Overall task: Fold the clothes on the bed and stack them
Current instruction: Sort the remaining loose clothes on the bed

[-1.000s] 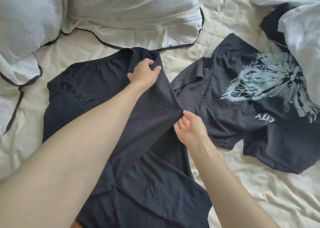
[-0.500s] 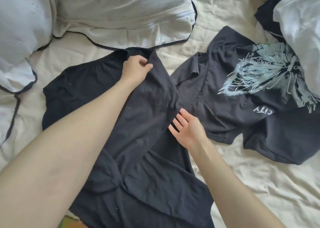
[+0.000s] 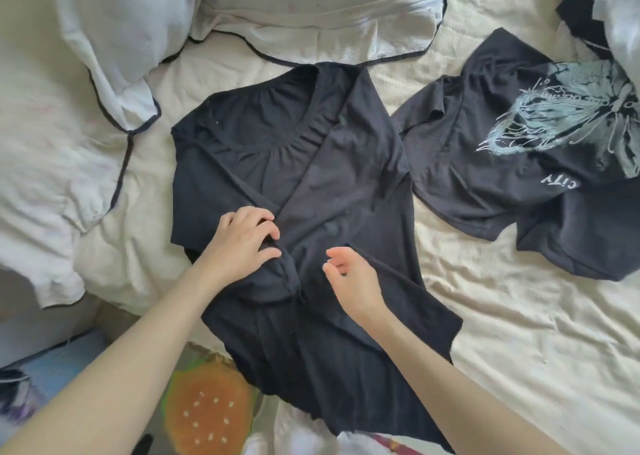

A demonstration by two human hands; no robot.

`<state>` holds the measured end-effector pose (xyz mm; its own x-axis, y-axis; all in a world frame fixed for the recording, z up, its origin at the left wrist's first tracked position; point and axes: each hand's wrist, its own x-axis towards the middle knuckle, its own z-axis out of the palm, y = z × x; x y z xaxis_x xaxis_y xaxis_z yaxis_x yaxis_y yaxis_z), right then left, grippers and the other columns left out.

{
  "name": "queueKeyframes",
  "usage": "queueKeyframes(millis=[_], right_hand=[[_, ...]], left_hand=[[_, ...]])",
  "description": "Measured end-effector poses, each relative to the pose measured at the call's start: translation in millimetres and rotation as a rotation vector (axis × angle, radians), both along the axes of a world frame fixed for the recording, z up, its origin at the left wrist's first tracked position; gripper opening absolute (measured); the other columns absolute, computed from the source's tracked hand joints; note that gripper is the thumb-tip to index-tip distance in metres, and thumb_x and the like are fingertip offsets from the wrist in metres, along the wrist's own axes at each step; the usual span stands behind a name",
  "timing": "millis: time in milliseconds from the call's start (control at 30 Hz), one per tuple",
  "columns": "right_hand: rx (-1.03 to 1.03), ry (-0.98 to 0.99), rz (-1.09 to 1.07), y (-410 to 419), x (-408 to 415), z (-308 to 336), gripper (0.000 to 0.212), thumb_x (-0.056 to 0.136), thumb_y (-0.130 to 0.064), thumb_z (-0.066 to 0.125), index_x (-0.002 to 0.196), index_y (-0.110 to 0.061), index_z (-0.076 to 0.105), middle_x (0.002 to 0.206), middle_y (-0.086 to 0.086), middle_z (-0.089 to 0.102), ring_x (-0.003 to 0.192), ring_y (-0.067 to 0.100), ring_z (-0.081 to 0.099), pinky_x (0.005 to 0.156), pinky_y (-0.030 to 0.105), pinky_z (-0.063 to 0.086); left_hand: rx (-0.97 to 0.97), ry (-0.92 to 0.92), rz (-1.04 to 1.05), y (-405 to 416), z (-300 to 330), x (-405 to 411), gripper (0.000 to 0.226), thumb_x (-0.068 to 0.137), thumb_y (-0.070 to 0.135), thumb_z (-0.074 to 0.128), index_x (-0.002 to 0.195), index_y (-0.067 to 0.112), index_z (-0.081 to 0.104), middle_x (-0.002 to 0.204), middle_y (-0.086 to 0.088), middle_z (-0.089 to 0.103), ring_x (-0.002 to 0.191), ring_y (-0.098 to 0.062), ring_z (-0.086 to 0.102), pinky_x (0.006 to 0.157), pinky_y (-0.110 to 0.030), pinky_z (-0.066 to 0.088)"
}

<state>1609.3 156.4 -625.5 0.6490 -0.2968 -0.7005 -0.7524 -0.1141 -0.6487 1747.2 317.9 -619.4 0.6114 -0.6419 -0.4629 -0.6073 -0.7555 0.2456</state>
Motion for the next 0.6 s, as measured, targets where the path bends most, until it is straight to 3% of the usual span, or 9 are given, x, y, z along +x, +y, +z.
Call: queueKeyframes(millis=[100, 167, 233, 300, 367, 433, 500, 533, 600], right_hand=[[-0.078, -0.088, 0.270, 36, -9, -2, 0.042, 0.094, -0.022, 0.056, 0.135, -0.019, 0.048, 0.124, -0.003, 0.058, 0.115, 0.014, 0.050, 0.097, 0.023, 0.038], [-0.130, -0.096, 0.353, 52, -7, -3, 0.049, 0.093, -0.026, 0.058, 0.139, -0.019, 0.043, 0.128, 0.000, 0.056, 0.119, 0.019, 0.048, 0.103, 0.036, 0.039], [-0.160, -0.072, 0.333, 62, 0, -4, 0.053, 0.091, -0.029, 0.060, 0.140, -0.019, 0.041, 0.127, 0.002, 0.056, 0.118, 0.022, 0.047, 0.102, 0.041, 0.038], [-0.258, -0.083, 0.374, 69, 5, -4, 0.046, 0.091, -0.030, 0.059, 0.134, -0.019, 0.048, 0.119, 0.003, 0.057, 0.115, 0.024, 0.045, 0.098, 0.039, 0.037], [-0.467, -0.190, 0.511, 76, 4, 1, 0.031, 0.092, -0.027, 0.057, 0.121, -0.016, 0.059, 0.112, 0.003, 0.056, 0.110, 0.025, 0.044, 0.091, 0.037, 0.034], [-0.630, -0.369, 0.588, 83, -4, 12, 0.019, 0.084, -0.017, 0.066, 0.102, -0.010, 0.068, 0.103, 0.005, 0.059, 0.104, 0.029, 0.050, 0.087, 0.040, 0.036], [-0.734, -0.517, 0.629, 92, -19, 22, 0.018, 0.069, -0.009, 0.078, 0.085, -0.007, 0.070, 0.091, 0.006, 0.065, 0.093, 0.030, 0.061, 0.084, 0.043, 0.044], [-0.768, -0.555, 0.659, 96, -27, 25, 0.020, 0.064, -0.008, 0.082, 0.080, -0.008, 0.070, 0.086, 0.005, 0.066, 0.088, 0.028, 0.064, 0.084, 0.044, 0.047], [-0.818, -0.580, 0.736, 103, -43, 29, 0.021, 0.061, -0.009, 0.084, 0.075, -0.011, 0.069, 0.076, 0.001, 0.066, 0.078, 0.023, 0.067, 0.087, 0.045, 0.049]], left_hand=[[0.094, -0.049, -0.108, 24, 1, -10, 0.040, 0.086, 0.030, 0.064, 0.125, 0.025, 0.055, 0.126, 0.007, 0.050, 0.127, -0.017, 0.032, 0.108, -0.040, 0.012], [0.108, -0.120, -0.133, 32, 3, -16, 0.033, 0.085, 0.023, 0.066, 0.118, 0.024, 0.061, 0.115, 0.003, 0.056, 0.122, -0.021, 0.039, 0.110, -0.043, 0.011], [0.054, -0.207, -0.141, 38, 12, -22, 0.017, 0.079, 0.018, 0.073, 0.096, 0.018, 0.070, 0.100, -0.002, 0.059, 0.111, -0.026, 0.049, 0.108, -0.048, 0.018], [-0.045, -0.248, -0.119, 49, 22, -31, 0.014, 0.069, 0.012, 0.079, 0.079, 0.013, 0.069, 0.098, -0.006, 0.060, 0.111, -0.033, 0.053, 0.104, -0.056, 0.028], [-0.114, -0.235, -0.103, 63, 34, -43, 0.014, 0.069, 0.010, 0.077, 0.076, 0.012, 0.064, 0.112, -0.008, 0.061, 0.126, -0.037, 0.045, 0.105, -0.060, 0.028], [-0.163, -0.230, -0.112, 80, 42, -58, 0.012, 0.071, 0.010, 0.073, 0.075, 0.012, 0.061, 0.109, -0.005, 0.065, 0.133, -0.033, 0.040, 0.109, -0.061, 0.021], [-0.190, -0.218, -0.109, 97, 49, -78, 0.015, 0.072, 0.009, 0.074, 0.074, 0.011, 0.059, 0.086, -0.003, 0.066, 0.119, -0.026, 0.055, 0.110, -0.060, 0.021], [-0.207, -0.207, -0.102, 105, 51, -88, 0.017, 0.071, 0.009, 0.076, 0.074, 0.010, 0.059, 0.077, -0.002, 0.063, 0.101, -0.025, 0.063, 0.109, -0.059, 0.026], [-0.259, -0.177, -0.083, 122, 50, -110, 0.020, 0.071, 0.006, 0.079, 0.075, 0.009, 0.059, 0.069, -0.002, 0.057, 0.068, -0.024, 0.061, 0.098, -0.050, 0.045]])
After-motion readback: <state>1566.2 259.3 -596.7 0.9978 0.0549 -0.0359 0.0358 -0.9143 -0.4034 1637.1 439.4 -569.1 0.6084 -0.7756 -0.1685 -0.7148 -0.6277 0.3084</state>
